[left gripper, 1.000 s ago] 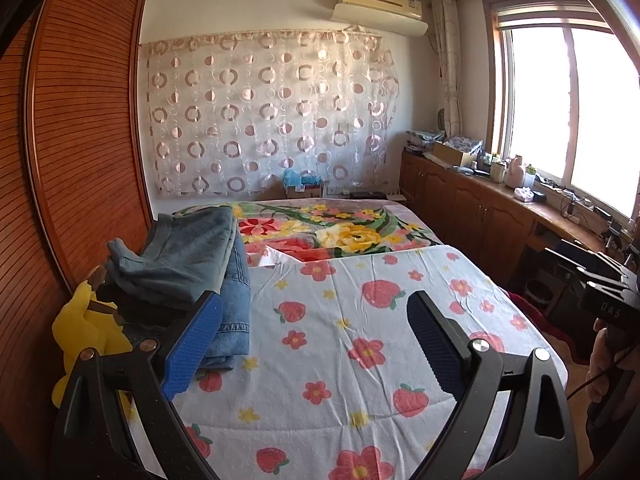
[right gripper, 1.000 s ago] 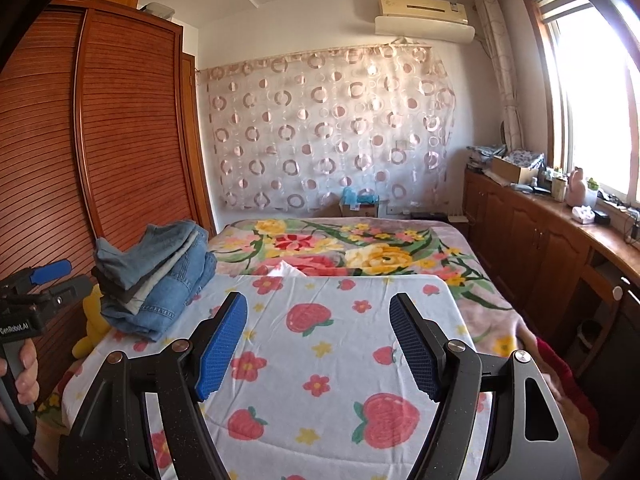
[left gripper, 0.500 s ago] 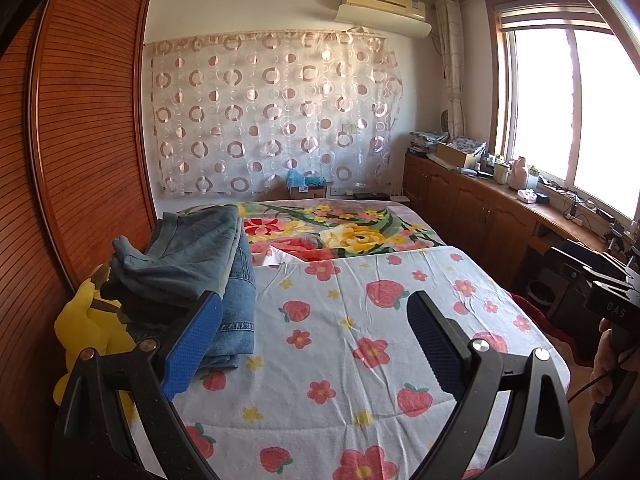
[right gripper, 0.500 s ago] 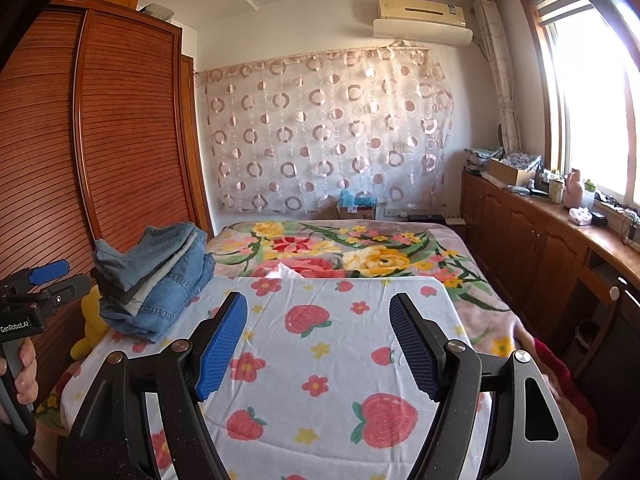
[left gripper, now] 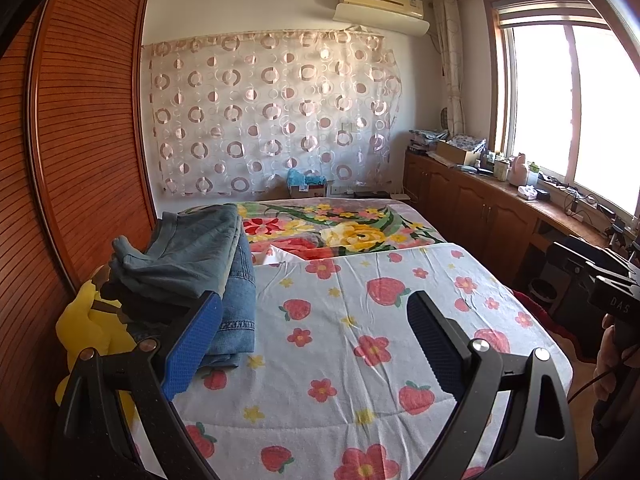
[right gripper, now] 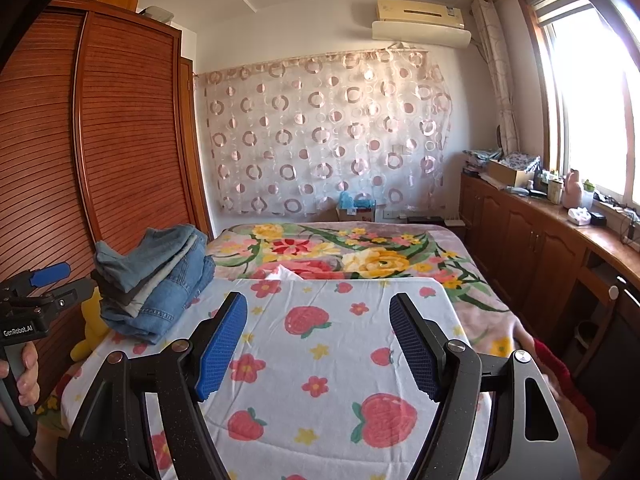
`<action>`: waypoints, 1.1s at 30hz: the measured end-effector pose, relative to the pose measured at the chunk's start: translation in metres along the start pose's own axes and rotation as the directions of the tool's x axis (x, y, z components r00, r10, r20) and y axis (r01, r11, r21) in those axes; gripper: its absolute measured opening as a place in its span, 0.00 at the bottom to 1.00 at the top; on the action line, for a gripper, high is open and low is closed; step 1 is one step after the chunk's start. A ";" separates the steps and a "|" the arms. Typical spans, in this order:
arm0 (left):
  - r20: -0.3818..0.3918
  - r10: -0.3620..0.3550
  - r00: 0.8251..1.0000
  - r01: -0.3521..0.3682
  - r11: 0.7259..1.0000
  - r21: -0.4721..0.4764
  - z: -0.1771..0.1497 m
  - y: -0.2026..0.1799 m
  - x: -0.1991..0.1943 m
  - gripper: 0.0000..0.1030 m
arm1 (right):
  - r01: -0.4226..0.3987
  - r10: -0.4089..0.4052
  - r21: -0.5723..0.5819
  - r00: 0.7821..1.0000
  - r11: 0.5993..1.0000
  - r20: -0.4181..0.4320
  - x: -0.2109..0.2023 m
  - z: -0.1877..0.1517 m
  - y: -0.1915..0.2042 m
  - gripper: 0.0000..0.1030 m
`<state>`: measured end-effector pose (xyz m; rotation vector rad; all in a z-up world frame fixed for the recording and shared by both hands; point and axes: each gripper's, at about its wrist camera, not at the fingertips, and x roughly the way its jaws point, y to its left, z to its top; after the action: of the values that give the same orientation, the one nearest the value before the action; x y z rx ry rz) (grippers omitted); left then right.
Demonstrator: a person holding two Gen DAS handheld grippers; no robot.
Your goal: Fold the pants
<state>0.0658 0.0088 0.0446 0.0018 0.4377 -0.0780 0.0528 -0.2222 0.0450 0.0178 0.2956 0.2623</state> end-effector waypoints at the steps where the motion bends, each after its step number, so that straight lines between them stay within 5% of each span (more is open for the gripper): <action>1: -0.001 0.001 1.000 -0.001 1.000 0.000 0.000 0.000 0.000 0.91 | -0.001 0.001 0.000 1.000 1.000 0.000 0.000 0.000 0.000 0.73; 33: -0.001 0.002 1.000 -0.002 1.000 0.003 -0.002 0.001 0.000 0.91 | 0.000 0.000 0.000 1.000 1.000 0.003 -0.001 -0.002 0.000 0.73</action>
<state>0.0648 0.0102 0.0427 0.0051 0.4389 -0.0766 0.0510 -0.2225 0.0432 0.0180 0.2927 0.2620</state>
